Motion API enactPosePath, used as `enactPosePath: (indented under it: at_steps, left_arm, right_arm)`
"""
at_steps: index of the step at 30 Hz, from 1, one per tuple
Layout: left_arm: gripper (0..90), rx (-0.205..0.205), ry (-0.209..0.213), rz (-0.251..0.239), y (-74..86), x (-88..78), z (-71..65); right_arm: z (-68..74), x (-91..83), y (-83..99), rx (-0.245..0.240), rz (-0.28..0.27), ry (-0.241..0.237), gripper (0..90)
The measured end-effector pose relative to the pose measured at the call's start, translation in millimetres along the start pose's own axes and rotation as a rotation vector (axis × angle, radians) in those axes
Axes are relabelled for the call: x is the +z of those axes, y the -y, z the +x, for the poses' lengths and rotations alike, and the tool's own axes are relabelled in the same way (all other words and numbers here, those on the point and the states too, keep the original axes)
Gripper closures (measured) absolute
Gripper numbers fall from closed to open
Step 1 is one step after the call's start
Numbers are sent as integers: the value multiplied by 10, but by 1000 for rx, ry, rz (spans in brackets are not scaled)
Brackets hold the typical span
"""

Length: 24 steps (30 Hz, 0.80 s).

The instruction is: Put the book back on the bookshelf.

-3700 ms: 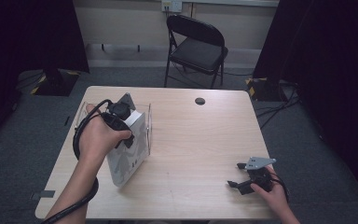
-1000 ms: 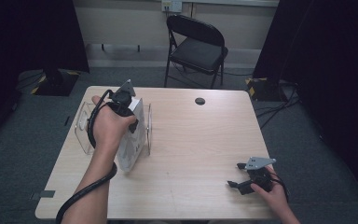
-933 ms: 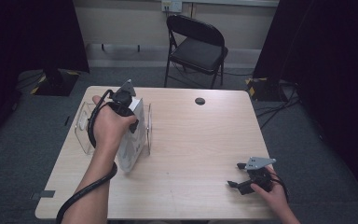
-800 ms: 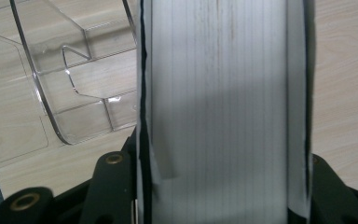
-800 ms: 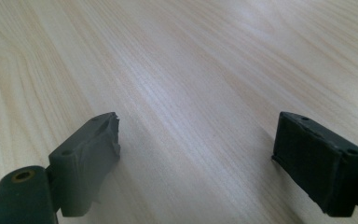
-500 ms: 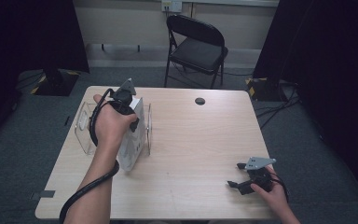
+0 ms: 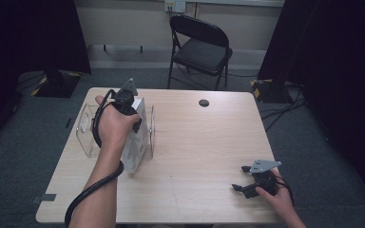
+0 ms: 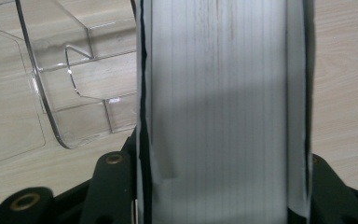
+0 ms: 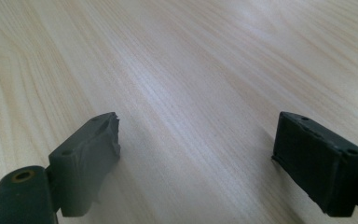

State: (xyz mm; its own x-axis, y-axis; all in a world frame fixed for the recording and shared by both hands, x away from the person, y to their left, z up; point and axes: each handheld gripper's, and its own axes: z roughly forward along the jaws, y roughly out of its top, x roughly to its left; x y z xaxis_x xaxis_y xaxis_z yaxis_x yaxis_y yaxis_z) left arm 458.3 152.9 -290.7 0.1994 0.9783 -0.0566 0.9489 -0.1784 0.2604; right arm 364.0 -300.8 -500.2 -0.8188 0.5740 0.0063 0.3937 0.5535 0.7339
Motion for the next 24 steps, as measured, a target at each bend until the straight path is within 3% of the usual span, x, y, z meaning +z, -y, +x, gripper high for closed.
enactPosePath:
  at_steps: [24]
  left_arm:
    - [533,-45,-20,-26,-124,121,-7]
  right_arm:
    - [-3,0,0,-3,0,-2,133]
